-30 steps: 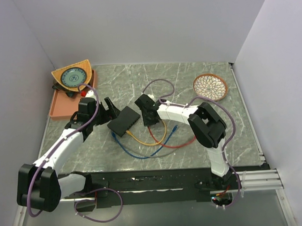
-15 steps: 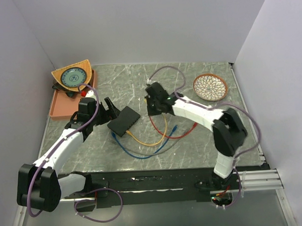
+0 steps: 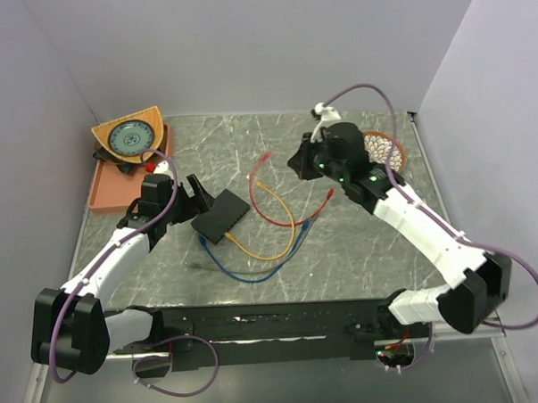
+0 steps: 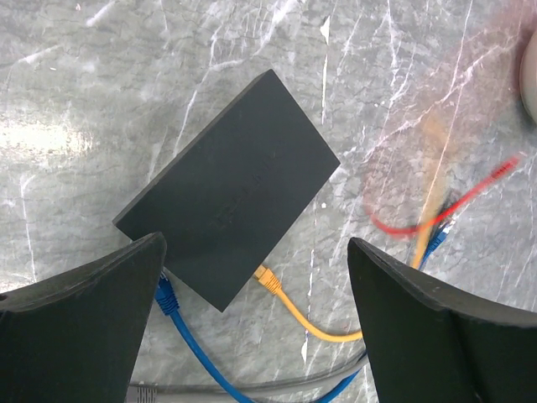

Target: Insert the plug into the switch port

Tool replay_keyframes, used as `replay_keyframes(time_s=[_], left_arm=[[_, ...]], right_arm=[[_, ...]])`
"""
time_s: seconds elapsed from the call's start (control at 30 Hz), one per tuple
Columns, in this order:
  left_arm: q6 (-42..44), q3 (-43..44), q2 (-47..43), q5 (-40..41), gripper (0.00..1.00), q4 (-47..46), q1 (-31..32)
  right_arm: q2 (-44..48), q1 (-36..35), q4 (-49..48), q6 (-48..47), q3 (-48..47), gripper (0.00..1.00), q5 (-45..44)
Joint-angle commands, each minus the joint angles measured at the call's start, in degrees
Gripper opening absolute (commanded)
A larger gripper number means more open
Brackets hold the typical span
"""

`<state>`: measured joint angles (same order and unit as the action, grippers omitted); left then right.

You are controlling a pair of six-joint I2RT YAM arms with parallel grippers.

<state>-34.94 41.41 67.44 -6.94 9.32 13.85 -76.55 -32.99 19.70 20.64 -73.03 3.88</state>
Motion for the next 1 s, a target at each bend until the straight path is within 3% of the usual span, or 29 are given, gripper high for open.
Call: replay_keyframes(time_s=[0.0, 0.23, 0.4, 0.53, 0.63, 0.7, 0.77, 0.97], left_arm=[[0.66, 1.04, 0.5, -1.5, 0.96, -1.32, 0.04], [0.22, 0.43, 0.24, -2.37, 0.96, -2.2, 0.04], [0.22, 0.95, 0.76, -2.47, 0.96, -2.29, 0.13], [0.31, 3.58, 2.6, -1.15, 0.96, -1.77, 0.04], [1.01, 7.71, 6.46, -0.62, 0.96, -0.19, 0.13], [2.06, 11.83, 10.59, -0.01, 0.97, 0.78, 0.57], [2.85, 14.48, 14.8, 1.13, 0.98, 1.31, 1.79], [7.34, 30.1, 28.5, 5.97, 0.99, 5.26, 7.15]], right_arm=[[7.55, 2.4, -6.24, -3.59, 1.75, 0.0, 5.25], [11.17, 2.76, -4.68, -7.37, 1.76, 0.0, 3.59], [6.69, 2.85, -2.3, -8.16, 1.49, 0.0, 2.62], [2.99, 2.93, -0.72, -6.5, 1.05, 0.07, 3.06], [1.59, 3.02, -0.81, -5.35, 1.58, 0.16, 3.85], [1.06, 3.2, -0.72, -5.26, 1.58, 0.37, 4.73], [0.79, 3.72, -0.63, -5.09, 2.02, 0.49, 5.61], [0.62, 6.0, -0.46, -4.56, 4.12, 0.68, 7.81]])
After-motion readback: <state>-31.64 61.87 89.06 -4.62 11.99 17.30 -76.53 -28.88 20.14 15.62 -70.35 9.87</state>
